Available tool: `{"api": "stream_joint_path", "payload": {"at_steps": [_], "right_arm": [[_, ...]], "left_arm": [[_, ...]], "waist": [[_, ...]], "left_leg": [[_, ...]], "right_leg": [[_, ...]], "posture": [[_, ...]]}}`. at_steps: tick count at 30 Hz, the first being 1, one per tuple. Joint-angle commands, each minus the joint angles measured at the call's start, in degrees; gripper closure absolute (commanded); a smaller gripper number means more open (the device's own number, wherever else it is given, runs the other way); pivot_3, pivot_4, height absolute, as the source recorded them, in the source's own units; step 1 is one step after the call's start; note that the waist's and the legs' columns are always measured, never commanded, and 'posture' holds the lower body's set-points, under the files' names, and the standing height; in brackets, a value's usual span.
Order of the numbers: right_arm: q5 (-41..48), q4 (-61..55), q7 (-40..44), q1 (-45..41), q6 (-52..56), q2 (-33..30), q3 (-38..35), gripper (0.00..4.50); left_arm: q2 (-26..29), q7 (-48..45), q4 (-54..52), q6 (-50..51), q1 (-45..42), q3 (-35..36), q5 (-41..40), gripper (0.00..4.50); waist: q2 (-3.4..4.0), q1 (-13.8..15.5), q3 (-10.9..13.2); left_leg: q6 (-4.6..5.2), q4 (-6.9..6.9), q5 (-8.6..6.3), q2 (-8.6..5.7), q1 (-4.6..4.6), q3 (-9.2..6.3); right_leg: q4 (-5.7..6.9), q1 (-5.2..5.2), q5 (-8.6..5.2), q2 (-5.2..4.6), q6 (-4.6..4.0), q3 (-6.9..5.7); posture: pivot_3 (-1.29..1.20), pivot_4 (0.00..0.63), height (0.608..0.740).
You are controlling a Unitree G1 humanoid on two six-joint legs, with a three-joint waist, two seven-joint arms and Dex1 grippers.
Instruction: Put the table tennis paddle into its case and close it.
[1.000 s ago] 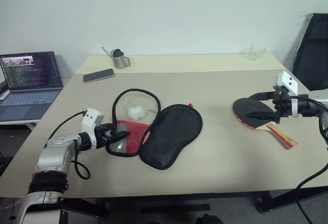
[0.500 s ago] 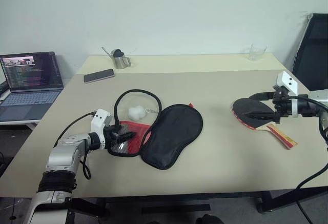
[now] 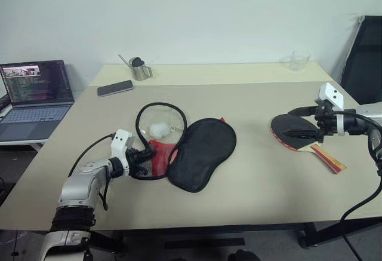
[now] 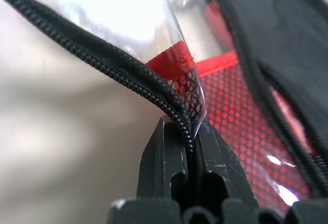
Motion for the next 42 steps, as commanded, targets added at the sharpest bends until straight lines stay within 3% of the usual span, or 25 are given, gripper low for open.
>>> {"api": "stream_joint_path", "payload": {"at_steps": [1,7,18,28,42], "right_arm": [[-0.9,1.2,1.1,-3.2,-2.1,0.0,0.2,0.0],[-2.0,3.7,2.5,-5.6,-3.5,0.8,1.2,0.0],[-2.9,5.9,2.9,-7.2,-5.0,2.1,1.5,0.0],[-2.8,5.4,2.0,-6.1,-5.3,2.6,0.8,0.0],[-1.2,0.2,0.4,-2.0,-2.9,1.7,-1.2,0.0]], "left_arm": [[-1.9,5.8,-3.3,-0.1,-2.2,3.6,-1.6,4.49],[-4.9,14.5,3.1,-1.9,-8.0,3.8,0.8,4.49],[-7.6,9.1,17.9,-4.8,-17.7,-3.6,4.7,4.49],[-8.2,7.2,29.9,-10.0,-25.6,-4.5,7.4,4.49],[-9.6,6.9,23.8,-7.4,-23.9,-6.4,8.1,4.49]], "waist": [[-0.01,0.0,0.0],[-0.01,0.1,0.0],[-0.02,0.2,0.0],[-0.03,0.3,0.0],[-0.03,0.4,0.0]], "left_leg": [[0.0,0.0,0.0,0.01,0.0,-0.01],[-0.03,0.01,0.01,-0.02,0.0,-0.01],[-0.06,0.01,0.04,-0.02,-0.01,-0.01],[-0.07,0.03,0.04,-0.04,-0.03,-0.01],[-0.07,0.03,0.04,-0.03,-0.06,-0.02]], "right_leg": [[0.0,0.0,0.0,0.0,0.0,0.0],[0.0,0.01,0.0,0.0,0.0,-0.03],[0.0,0.01,0.0,0.0,0.0,-0.07],[-0.01,0.0,0.0,0.0,0.0,-0.09],[-0.02,-0.01,0.0,0.0,0.01,-0.09]], "posture": [[0.0,0.15,0.74],[0.0,0.15,0.74],[0.0,0.15,0.74],[0.0,0.15,0.74],[0.0,0.15,0.74]]}}
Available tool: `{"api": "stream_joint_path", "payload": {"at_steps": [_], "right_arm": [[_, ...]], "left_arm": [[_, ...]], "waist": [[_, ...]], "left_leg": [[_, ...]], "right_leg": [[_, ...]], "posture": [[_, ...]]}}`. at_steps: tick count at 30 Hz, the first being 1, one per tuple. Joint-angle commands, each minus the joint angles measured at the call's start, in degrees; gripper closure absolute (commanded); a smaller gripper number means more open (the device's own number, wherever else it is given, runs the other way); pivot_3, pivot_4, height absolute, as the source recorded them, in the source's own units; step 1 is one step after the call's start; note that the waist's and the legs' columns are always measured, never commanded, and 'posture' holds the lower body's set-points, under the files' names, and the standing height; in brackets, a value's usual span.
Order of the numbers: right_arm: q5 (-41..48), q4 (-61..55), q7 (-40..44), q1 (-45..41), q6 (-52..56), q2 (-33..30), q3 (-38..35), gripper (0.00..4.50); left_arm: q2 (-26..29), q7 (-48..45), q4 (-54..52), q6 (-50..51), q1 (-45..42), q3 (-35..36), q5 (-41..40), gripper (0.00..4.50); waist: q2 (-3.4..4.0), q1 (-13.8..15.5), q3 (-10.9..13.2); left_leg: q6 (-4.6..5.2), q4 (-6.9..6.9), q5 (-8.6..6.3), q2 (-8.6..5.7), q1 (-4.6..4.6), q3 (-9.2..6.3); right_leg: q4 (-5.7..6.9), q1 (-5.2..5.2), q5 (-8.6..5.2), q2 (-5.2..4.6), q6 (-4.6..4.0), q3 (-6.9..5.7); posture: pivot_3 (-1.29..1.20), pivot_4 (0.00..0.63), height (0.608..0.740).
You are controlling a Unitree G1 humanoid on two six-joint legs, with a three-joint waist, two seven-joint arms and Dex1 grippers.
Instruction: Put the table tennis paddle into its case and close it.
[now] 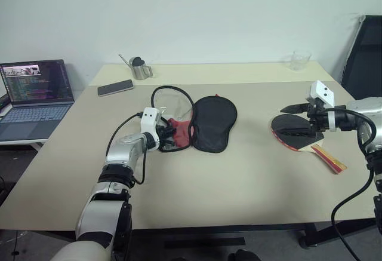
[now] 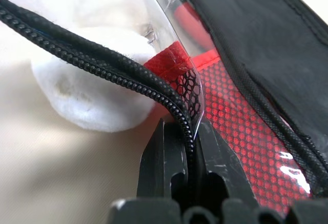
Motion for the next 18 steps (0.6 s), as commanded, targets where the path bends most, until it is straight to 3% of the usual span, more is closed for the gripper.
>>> {"api": "stream_joint_path", "payload": {"at_steps": [1,3,4,7,15,16,18], "right_arm": [[0.8,-3.0,-1.1,0.6,0.6,-1.8,-2.4,0.0],[0.4,-3.3,-2.0,1.2,0.8,-2.4,-2.6,0.0],[-0.5,-2.7,-3.7,1.1,1.1,-2.7,-2.6,0.0],[-3.7,-0.2,-9.7,0.2,0.6,-2.7,-2.0,0.0],[-7.8,8.4,-19.9,-4.8,8.3,-2.5,-1.8,0.0],[-8.4,9.8,-21.9,-5.5,10.0,-2.6,-2.0,0.0],[-8.2,11.9,-25.3,-6.7,13.6,-2.7,-3.4,0.0]], "left_arm": [[-0.5,-0.5,-5.6,1.7,0.8,-0.5,-0.3,4.49],[-0.8,0.1,-7.5,3.3,1.6,-0.4,-0.5,4.49],[-1.0,0.0,-8.7,4.0,2.1,-0.6,-0.6,4.23],[-0.9,-1.0,-11.8,5.8,3.3,-1.1,-0.8,3.34],[0.2,-1.2,-18.7,8.4,5.8,-1.2,-1.0,0.42],[1.3,-2.4,-20.8,9.7,6.6,-1.7,-1.1,0.12],[5.4,-7.1,-28.3,11.1,10.0,-5.1,-0.4,0.05]], "waist": [[0.0,0.0,0.0],[0.0,0.0,0.0],[0.0,0.0,0.0],[0.0,0.0,0.0],[0.0,0.0,0.0],[0.0,-0.1,0.0],[0.0,-0.2,0.0]], "left_leg": [[0.0,0.0,0.0,0.0,0.0,0.01],[0.0,0.0,0.0,0.0,0.0,0.02],[0.0,0.0,0.0,0.0,0.0,0.0],[0.0,0.0,0.0,0.0,0.01,0.03],[-0.01,-0.01,0.01,0.01,0.01,0.04],[-0.01,-0.01,0.01,0.01,0.0,0.04],[-0.01,-0.02,0.01,0.01,0.0,0.07]], "right_leg": [[0.0,0.0,0.0,0.0,0.0,0.01],[0.0,0.0,0.0,0.0,0.0,0.02],[0.0,0.0,0.0,0.0,0.0,0.01],[0.01,-0.01,0.0,0.0,0.0,0.05],[0.02,-0.01,0.0,0.0,0.0,0.08],[0.0,-0.01,0.0,0.0,0.0,0.07],[0.0,-0.02,0.0,0.0,-0.01,0.11]], "posture": [[0.0,0.15,0.74],[0.0,0.15,0.74],[0.0,0.15,0.74],[0.0,0.15,0.74],[0.0,0.15,0.74],[0.0,0.15,0.74],[0.0,0.15,0.74]]}}
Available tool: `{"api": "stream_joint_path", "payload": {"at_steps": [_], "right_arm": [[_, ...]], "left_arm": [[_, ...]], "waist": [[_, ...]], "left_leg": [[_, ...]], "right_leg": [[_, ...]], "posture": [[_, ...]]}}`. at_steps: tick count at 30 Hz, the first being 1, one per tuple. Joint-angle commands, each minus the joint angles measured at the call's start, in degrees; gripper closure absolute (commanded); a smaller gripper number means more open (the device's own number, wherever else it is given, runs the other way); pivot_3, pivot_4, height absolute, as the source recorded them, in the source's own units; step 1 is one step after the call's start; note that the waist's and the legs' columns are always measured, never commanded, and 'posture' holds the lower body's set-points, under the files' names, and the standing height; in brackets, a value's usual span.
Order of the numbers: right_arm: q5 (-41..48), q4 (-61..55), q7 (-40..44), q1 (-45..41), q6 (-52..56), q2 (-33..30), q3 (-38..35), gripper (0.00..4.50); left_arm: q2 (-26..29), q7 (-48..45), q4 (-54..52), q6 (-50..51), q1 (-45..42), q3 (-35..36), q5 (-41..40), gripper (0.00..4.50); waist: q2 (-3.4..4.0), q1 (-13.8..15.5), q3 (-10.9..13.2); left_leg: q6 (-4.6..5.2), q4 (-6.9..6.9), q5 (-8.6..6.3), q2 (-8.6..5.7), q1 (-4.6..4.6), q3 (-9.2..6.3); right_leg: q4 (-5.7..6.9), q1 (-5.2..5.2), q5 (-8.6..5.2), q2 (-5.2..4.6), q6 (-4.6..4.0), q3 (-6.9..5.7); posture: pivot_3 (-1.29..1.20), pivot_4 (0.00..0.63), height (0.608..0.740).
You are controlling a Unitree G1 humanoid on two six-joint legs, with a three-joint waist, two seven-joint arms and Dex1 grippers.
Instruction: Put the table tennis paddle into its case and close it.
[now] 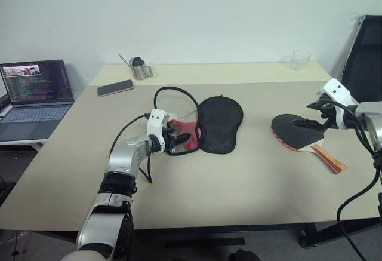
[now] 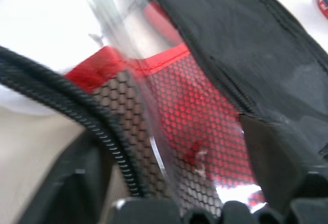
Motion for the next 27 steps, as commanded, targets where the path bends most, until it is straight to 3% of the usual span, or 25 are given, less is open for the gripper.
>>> {"api": "stream_joint_path", "payload": {"at_steps": [1,7,12,18,27], "right_arm": [[-0.4,2.4,-5.6,-2.7,5.9,-1.6,-3.6,0.0],[0.2,-3.9,-1.1,2.7,16.6,-7.7,-3.0,0.0],[-0.4,-2.0,-3.5,3.4,19.4,-6.7,-2.3,0.0],[-1.3,-0.2,0.3,1.9,23.3,-4.1,2.2,0.0],[-4.2,10.9,-0.9,-2.5,19.0,0.3,6.0,0.0]], "left_arm": [[6.5,-6.6,-13.6,2.7,4.4,-3.8,-0.2,0.05],[19.3,-13.7,-28.9,6.8,12.9,2.3,-6.2,0.05],[20.7,-18.7,-32.3,3.9,16.2,7.7,-12.8,0.05],[17.7,-17.3,-32.6,2.8,14.7,4.1,-13.4,0.05],[16.8,-16.1,-33.2,3.0,14.4,3.3,-14.1,0.05]], "waist": [[0.0,-0.3,0.0],[0.02,-0.3,0.0],[0.03,-0.4,0.0],[0.03,-0.5,0.0],[0.03,-0.6,0.0]], "left_leg": [[0.0,-0.02,0.0,0.01,0.0,0.01],[0.01,-0.11,-0.01,0.03,-0.12,-0.04],[0.05,-0.06,-0.02,0.01,0.07,-0.02],[0.08,-0.05,0.0,0.02,0.15,0.0],[0.07,-0.05,0.0,0.02,0.1,0.04]], "right_leg": [[-0.01,0.0,0.0,0.01,0.0,0.03],[-0.14,-0.09,-0.02,0.01,-0.02,0.24],[-0.18,0.16,-0.01,0.01,-0.01,0.04],[0.0,0.17,0.0,0.04,-0.01,0.02],[-0.03,0.11,0.0,0.05,-0.02,0.04]], "posture": [[0.0,0.15,0.74],[0.0,0.15,0.74],[0.0,0.15,0.74],[0.0,0.15,0.74],[0.0,0.15,0.74]]}}
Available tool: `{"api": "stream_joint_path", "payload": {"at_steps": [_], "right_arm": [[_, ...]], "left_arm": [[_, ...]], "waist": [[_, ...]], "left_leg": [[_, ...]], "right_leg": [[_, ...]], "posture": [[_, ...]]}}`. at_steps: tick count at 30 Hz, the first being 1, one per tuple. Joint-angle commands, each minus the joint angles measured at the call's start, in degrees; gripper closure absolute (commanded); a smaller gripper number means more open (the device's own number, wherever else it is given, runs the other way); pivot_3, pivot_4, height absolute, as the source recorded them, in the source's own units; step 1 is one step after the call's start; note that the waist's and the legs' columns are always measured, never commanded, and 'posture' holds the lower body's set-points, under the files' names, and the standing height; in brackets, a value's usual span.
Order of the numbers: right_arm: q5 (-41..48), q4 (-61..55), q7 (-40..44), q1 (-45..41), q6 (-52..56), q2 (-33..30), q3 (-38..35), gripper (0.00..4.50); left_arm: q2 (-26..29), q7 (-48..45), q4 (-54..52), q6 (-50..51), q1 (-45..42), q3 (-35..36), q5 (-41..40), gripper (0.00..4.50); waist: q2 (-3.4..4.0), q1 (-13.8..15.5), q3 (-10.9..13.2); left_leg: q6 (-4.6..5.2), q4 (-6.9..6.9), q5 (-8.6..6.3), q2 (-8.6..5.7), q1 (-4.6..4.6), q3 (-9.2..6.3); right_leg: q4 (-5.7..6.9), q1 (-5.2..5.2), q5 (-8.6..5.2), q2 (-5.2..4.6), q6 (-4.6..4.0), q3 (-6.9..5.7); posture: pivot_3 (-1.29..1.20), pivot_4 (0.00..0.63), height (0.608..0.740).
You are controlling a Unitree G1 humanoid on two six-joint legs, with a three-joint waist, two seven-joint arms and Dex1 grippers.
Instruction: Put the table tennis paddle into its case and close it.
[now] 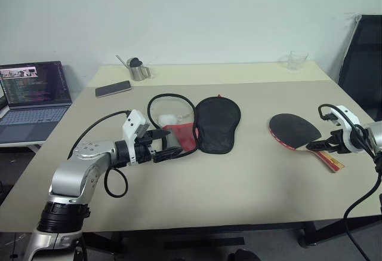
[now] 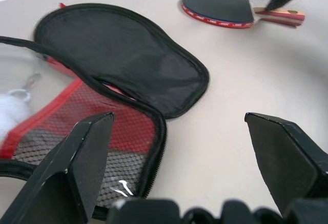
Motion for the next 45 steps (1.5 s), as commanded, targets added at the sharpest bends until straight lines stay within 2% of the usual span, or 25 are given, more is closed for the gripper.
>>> {"api": "stream_joint_path", "payload": {"at_steps": [1,11,15,22,23,29,37,40,45], "right_arm": [[-2.0,3.7,-1.5,-2.4,-2.7,0.7,0.7,0.0],[-4.4,11.1,-1.3,-5.0,-7.0,5.1,1.9,0.0],[-4.7,13.1,-5.8,-6.2,-9.3,7.1,-0.1,0.89],[-4.0,14.0,-12.2,-9.1,-9.0,8.0,-4.0,3.25],[-3.6,13.5,-12.6,-9.6,-8.3,8.1,-4.5,3.39],[-0.8,7.1,-14.4,-10.6,-1.6,9.0,-7.6,3.4],[5.1,-12.5,-18.8,-11.8,13.9,14.6,-12.1,3.4],[8.0,-18.2,-23.3,-12.9,19.0,20.6,-15.3,3.4],[11.2,-27.6,-31.3,-11.7,24.6,34.8,-17.9,3.4]], "left_arm": [[0.2,0.6,-3.0,-0.6,-1.0,0.7,-1.1,0.05],[1.0,2.3,-6.2,0.6,1.6,2.1,-2.4,0.05],[1.5,3.1,-6.7,0.8,2.1,2.4,-2.6,0.0],[2.2,4.1,-7.5,1.0,3.3,3.2,-3.2,0.0],[2.3,4.2,-7.6,1.0,3.4,3.2,-3.2,0.0],[2.5,4.5,-7.5,0.8,3.9,3.3,-3.3,0.0],[2.9,4.7,-6.8,0.4,3.9,2.9,-2.9,0.0],[3.0,4.8,-7.3,0.6,4.3,3.0,-3.1,0.0],[2.6,5.4,-7.5,0.6,4.3,2.6,-3.1,0.0]], "waist": [[0.0,0.0,0.0],[-0.01,-0.2,0.0],[-0.12,-0.4,-0.1],[-0.12,-0.5,-0.1],[-0.12,-0.4,-0.1],[-0.1,-0.3,-0.1],[-0.08,-0.3,0.0],[-0.08,-0.3,0.0],[-0.07,-0.3,0.0]], "left_leg": [[0.0,0.0,0.0,0.0,0.0,0.0],[-0.01,0.0,0.0,0.03,0.02,-0.01],[0.0,0.0,0.0,0.05,0.21,0.07],[0.21,-0.07,-0.13,0.08,0.98,0.15],[0.21,-0.07,-0.12,0.08,0.98,0.15],[0.19,-0.1,-0.12,0.1,0.91,0.04],[0.19,-0.21,-0.12,0.17,0.82,0.04],[0.19,-0.24,-0.13,0.17,0.79,0.0],[0.17,-0.28,-0.13,0.2,0.76,-0.04]], "right_leg": [[0.0,0.0,0.0,0.0,0.0,0.0],[0.01,0.02,0.0,0.04,0.0,0.01],[0.03,0.15,0.01,0.07,-0.01,0.08],[-0.04,0.91,0.0,0.22,-0.01,0.27],[-0.03,0.91,0.0,0.22,-0.01,0.28],[-0.07,0.86,0.0,0.22,-0.02,0.42],[-0.33,0.82,0.0,0.25,-0.02,0.44],[-0.38,0.81,0.0,0.25,-0.02,0.4],[-0.4,0.72,0.01,0.25,-0.03,0.42]], "posture": [[0.0,0.15,0.74],[0.0,0.15,0.74],[0.0,0.15,0.74],[0.0,0.15,0.74],[0.0,0.15,0.74],[0.0,0.15,0.74],[0.0,0.15,0.74],[0.0,0.15,0.74],[0.0,0.15,0.74]]}}
